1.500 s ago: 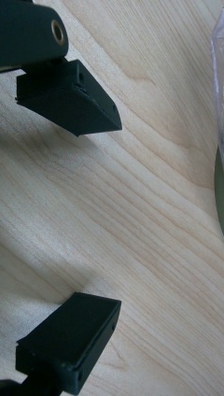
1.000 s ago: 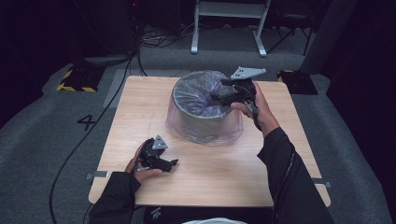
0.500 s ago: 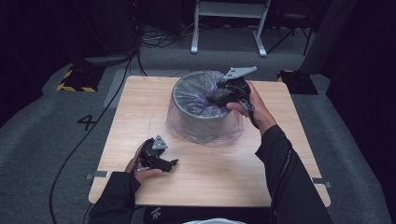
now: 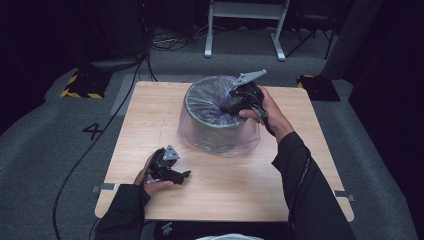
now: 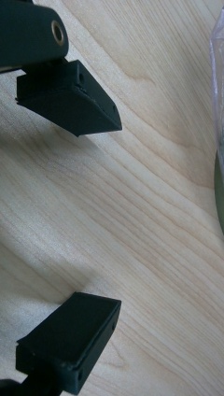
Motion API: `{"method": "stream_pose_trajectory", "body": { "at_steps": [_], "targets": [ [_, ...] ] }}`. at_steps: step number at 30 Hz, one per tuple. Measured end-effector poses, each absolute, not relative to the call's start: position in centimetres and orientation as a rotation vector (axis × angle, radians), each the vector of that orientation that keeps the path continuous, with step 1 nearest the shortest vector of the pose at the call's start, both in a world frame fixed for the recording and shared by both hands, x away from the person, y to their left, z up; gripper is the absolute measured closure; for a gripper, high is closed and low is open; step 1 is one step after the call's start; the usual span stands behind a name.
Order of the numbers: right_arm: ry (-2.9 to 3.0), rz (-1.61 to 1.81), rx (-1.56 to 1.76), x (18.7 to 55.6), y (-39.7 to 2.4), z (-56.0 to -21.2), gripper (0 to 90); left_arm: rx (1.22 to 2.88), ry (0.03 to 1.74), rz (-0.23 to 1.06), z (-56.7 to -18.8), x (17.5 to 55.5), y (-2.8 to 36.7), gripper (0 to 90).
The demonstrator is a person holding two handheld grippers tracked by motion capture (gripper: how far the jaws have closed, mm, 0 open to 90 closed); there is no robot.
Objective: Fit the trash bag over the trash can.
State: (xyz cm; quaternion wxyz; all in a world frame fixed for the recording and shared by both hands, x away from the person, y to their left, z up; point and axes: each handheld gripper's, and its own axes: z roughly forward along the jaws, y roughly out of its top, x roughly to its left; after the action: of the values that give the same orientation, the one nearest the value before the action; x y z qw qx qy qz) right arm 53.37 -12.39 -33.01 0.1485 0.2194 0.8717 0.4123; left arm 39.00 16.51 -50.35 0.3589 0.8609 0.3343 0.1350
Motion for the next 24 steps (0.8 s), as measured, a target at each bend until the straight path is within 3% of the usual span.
{"method": "stream_pose_trajectory", "body": {
  "at_steps": [24],
  "targets": [
    [2.652,0.95,0.626,54.1,-11.0,-33.3,21.9,2.222,0.854,0.346,-50.4,39.0,16.5,13.0]
  ]
}}
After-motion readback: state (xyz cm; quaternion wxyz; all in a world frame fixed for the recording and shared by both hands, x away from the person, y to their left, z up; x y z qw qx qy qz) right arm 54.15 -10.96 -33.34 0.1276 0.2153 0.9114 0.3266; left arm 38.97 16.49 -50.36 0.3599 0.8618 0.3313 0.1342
